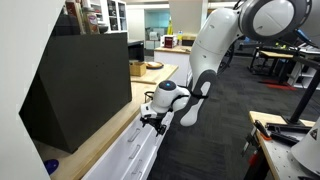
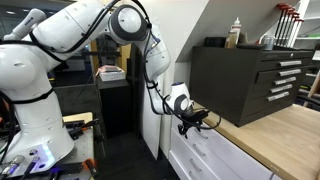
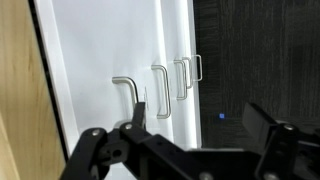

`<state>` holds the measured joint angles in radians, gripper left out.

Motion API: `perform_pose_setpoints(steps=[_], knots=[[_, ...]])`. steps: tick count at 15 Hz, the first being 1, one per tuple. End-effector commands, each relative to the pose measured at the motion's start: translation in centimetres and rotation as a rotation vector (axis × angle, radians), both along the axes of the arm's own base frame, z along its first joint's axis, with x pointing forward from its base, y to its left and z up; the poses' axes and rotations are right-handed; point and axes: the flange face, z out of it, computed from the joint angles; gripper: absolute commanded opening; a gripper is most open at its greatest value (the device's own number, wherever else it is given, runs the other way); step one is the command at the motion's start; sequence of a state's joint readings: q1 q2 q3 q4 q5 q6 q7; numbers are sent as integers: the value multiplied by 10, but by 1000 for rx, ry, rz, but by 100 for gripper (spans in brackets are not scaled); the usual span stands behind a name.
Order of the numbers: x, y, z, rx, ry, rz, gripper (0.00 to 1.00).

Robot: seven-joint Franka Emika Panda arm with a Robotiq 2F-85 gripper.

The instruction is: Open the top drawer below the black cabinet

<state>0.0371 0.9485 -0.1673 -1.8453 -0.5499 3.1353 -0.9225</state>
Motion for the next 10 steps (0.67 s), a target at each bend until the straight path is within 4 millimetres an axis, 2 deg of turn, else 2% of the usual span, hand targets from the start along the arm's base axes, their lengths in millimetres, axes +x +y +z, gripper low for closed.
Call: perform_pose_setpoints(steps=[1,10], knots=[[3,-5,0,62,-22,12,100],[5,-3,-7,136,-64,127,100]])
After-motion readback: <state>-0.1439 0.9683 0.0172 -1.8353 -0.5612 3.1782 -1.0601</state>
